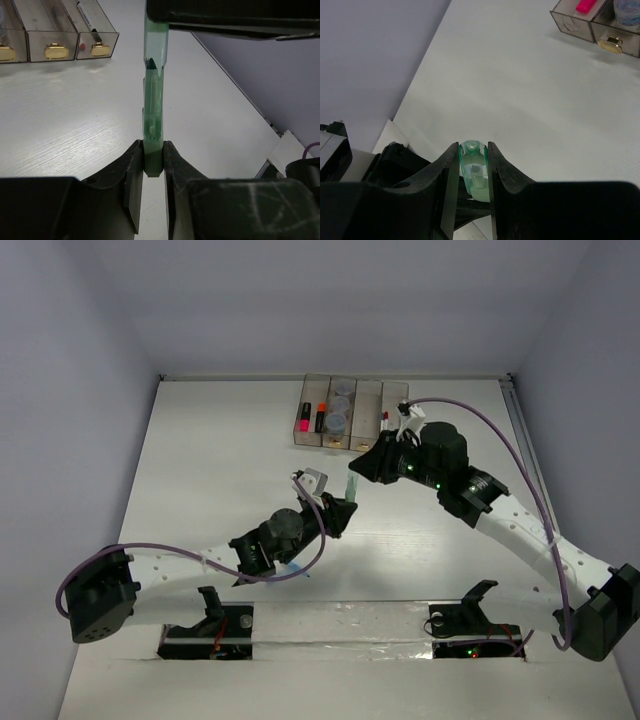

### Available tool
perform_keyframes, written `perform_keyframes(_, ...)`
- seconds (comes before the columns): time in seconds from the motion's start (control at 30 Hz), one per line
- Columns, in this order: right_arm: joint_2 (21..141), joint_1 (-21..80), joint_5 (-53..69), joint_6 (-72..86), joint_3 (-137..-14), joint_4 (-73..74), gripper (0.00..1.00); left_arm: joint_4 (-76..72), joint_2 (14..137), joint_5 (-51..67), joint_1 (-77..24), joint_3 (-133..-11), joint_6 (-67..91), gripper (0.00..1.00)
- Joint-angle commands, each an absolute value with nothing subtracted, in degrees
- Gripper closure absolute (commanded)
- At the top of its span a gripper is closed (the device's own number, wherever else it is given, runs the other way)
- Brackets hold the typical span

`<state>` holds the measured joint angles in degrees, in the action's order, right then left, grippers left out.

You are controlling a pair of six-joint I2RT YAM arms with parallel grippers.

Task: Sort the stationery into containers
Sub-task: Close the pen cap on the pen.

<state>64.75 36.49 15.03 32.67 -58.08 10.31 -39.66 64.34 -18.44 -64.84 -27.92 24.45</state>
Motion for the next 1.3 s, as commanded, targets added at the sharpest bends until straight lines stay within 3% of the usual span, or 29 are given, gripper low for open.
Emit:
perform_keyframes(0.0,63.63,38.58,10.99,32.7,-56.69,6.59,1.0,-43.86,64.07,-20.4,-64.86,-31.29,25.14,1.0)
perform_keyframes(0.47,65.48,44.64,5.54,30.33,-56.78,8.61,1.0,-41.49,62.49,-22.67,-66.01,-32.86,23.82,1.0)
perform_keyframes(0.97,64.51,55.11,-9.75,35.68,-40.8,3.17,1.0,-38.5,54.32,-26.19,-65.39,-37.26,20.66,1.0)
perform_keyframes(1.27,68.38,59.94,-9.76,44.2,-30.51,-2.63,1.0,-36.57,53.35,-15.4,-51.52,-40.69,22.49,1.0)
